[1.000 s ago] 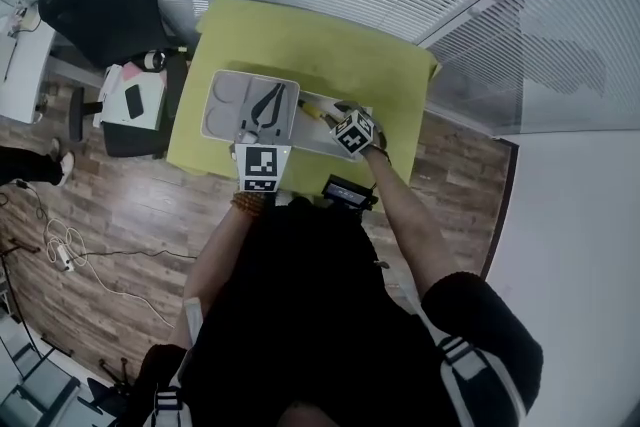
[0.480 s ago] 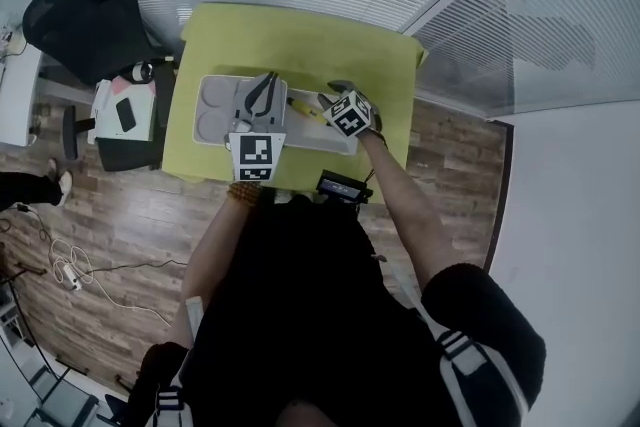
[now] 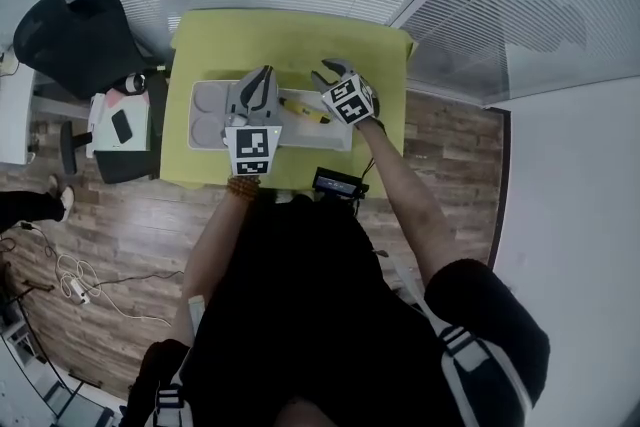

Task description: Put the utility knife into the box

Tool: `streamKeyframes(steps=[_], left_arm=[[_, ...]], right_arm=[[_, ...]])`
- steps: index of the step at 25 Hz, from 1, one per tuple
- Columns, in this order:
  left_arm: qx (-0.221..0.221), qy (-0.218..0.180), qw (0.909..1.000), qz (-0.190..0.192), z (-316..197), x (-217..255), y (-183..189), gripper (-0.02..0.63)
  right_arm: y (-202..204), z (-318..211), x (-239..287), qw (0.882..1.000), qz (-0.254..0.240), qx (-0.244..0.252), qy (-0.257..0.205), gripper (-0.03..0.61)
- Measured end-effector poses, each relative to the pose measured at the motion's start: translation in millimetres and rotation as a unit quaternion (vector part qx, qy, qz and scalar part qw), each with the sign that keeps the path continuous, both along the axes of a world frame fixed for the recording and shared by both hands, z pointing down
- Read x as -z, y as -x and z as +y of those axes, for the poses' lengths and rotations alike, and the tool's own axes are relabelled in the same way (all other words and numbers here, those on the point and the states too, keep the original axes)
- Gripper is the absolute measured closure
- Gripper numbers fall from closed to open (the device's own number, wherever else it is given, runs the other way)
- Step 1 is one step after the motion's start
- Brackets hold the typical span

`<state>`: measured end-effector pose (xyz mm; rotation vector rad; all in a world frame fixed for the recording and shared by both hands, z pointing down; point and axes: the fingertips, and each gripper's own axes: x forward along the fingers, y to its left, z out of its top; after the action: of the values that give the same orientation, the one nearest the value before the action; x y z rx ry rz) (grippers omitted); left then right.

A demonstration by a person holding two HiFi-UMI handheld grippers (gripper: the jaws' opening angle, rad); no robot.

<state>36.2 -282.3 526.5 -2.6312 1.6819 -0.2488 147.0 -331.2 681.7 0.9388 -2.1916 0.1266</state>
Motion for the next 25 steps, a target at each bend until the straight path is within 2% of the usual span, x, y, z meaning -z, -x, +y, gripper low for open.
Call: streamKeyframes(steps=[6, 14, 25], left_arm=[[-0.005, -0.011, 0.9999, 0.001, 0.3, 11.1, -1.4, 0.592], [-0.013, -0.026, 0.9996, -0.003, -4.2, 24.2, -4.9, 0.592], [-0.012, -0.055, 0.9983, 0.015, -17.5, 54.6, -6.0, 0.592]], right_arm=[[-0.9, -4.4, 40.6, 0.999, -0.018, -0.002, -0.040, 0.442], [-0.4, -5.5, 93.9, 0.994, -0.076, -0.020, -0.081, 0.448], [13.5, 2.2, 182.0, 0.977, -0.121, -0.023, -0.173, 0.451]])
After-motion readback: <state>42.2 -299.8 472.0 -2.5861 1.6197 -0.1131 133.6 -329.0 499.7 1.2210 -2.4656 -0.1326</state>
